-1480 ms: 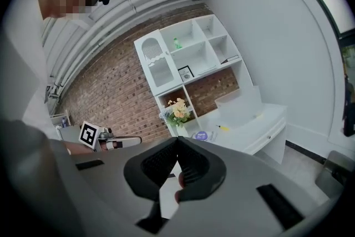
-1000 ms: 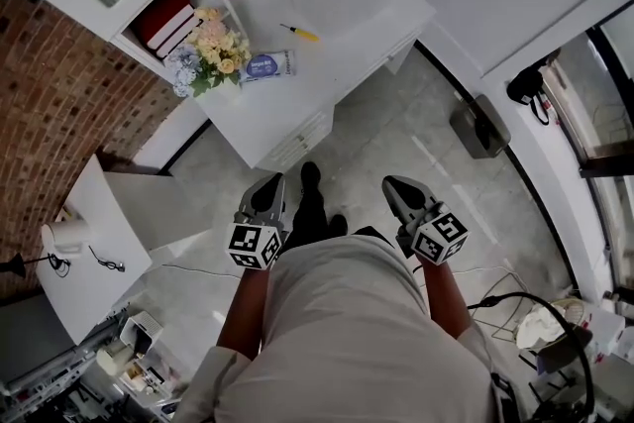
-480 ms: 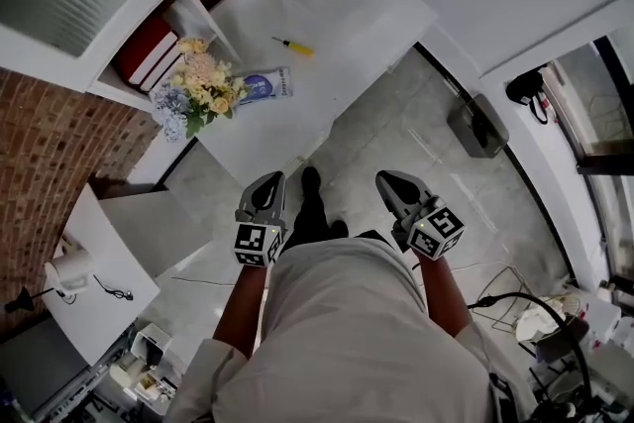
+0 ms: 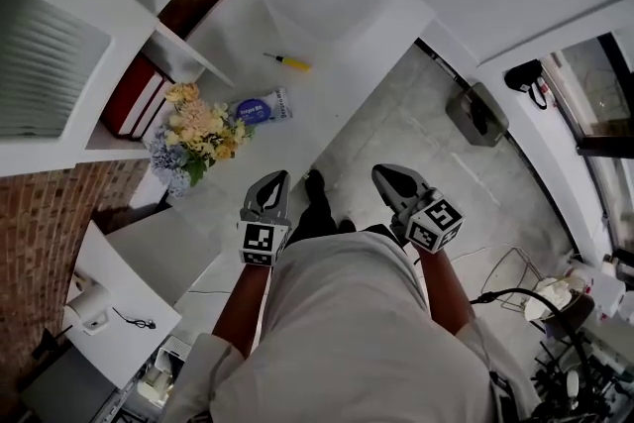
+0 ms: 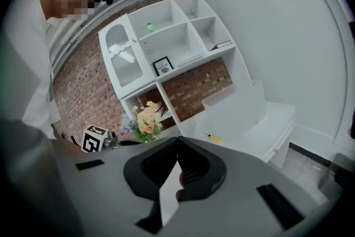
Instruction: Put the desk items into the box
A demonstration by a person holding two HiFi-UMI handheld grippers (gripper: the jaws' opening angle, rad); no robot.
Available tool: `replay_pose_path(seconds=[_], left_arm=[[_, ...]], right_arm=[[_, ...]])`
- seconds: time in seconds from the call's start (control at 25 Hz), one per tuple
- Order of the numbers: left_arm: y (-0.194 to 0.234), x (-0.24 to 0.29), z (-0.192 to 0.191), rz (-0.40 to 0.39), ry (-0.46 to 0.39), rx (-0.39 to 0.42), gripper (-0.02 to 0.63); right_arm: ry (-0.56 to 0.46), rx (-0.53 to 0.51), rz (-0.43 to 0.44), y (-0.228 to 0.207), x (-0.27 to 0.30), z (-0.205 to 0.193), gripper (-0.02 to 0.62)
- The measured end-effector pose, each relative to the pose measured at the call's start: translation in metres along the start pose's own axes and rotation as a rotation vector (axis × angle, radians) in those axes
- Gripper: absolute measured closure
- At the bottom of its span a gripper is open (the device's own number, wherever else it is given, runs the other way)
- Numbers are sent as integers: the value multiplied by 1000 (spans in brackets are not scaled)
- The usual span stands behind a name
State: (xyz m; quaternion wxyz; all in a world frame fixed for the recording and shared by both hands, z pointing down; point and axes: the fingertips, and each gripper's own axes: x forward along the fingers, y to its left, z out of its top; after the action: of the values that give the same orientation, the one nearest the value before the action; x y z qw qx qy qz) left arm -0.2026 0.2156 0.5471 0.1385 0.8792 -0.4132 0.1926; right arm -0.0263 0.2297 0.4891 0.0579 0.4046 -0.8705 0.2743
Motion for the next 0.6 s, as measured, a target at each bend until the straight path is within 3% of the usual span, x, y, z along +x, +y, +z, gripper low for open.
replay_pose_path(seconds=[0.2,0.6], left_arm=[[17,17,-6,-60,21,-4,604],[34,25,18,-56,-18,1,604]], right_arm=[[3,-11,-5,-1,36,16,595],[32,-45,46,-6,76,43,595]])
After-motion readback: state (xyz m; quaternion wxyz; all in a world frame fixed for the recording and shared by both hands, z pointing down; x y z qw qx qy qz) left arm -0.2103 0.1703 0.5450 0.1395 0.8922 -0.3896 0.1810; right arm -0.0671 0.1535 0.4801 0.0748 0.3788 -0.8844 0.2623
